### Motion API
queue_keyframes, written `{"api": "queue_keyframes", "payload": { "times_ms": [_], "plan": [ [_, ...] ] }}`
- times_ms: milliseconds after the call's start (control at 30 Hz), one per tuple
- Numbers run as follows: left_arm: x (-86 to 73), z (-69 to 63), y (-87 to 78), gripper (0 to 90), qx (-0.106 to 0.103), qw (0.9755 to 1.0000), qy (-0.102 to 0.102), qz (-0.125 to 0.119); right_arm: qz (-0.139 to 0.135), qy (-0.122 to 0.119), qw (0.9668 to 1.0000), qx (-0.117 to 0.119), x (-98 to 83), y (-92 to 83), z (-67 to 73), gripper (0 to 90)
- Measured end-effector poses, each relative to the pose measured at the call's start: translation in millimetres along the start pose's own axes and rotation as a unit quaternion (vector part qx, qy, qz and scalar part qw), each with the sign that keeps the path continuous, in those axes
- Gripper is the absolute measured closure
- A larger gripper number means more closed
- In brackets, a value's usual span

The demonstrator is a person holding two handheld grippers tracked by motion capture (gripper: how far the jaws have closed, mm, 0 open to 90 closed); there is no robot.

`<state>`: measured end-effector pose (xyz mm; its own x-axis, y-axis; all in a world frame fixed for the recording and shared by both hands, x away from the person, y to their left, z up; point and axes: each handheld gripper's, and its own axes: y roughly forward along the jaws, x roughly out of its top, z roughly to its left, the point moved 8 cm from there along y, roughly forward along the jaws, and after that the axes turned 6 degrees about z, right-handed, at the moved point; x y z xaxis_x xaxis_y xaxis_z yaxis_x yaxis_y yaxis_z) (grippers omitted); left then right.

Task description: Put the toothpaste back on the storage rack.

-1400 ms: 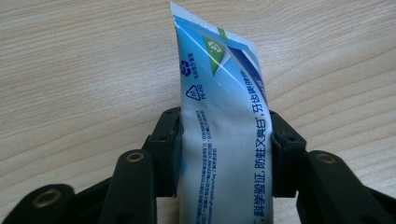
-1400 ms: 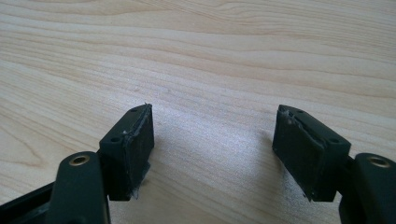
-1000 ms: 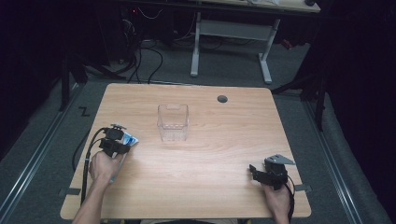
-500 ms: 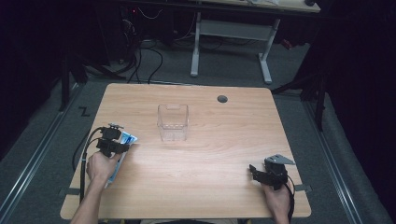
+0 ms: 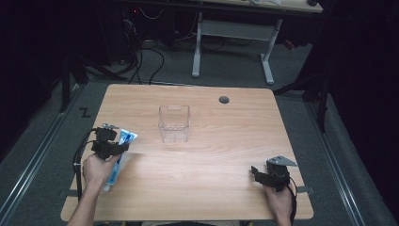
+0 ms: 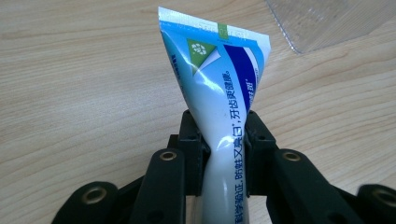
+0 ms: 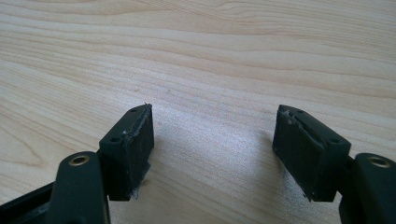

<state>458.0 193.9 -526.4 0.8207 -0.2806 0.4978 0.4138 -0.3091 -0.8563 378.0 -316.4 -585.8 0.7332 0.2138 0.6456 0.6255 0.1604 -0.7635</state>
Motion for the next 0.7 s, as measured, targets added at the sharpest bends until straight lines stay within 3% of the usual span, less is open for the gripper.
{"api": "queue_keyframes", "payload": {
  "times_ms": [100,233,400,700],
  "plan": [
    [0.2,-1.7,-5.8,74.0,-0.006,0.9999,0.000,-0.009,0.000,0.000,1.0000,0.000,0.1,0.1,0.0,29.2],
    [5.1,-7.5,-17.2,74.0,0.006,0.9996,0.020,-0.019,-0.001,0.000,1.0000,0.000,0.0,0.1,0.0,29.2],
    [12.2,-17.9,-32.1,74.0,0.002,0.9986,0.034,-0.040,0.000,0.000,1.0000,0.000,0.0,0.0,0.0,29.2],
    [24.1,-32.4,-44.2,73.7,-0.024,0.9972,0.041,-0.057,0.000,0.000,1.0000,0.000,0.0,0.0,0.0,29.2]
  ]
}}
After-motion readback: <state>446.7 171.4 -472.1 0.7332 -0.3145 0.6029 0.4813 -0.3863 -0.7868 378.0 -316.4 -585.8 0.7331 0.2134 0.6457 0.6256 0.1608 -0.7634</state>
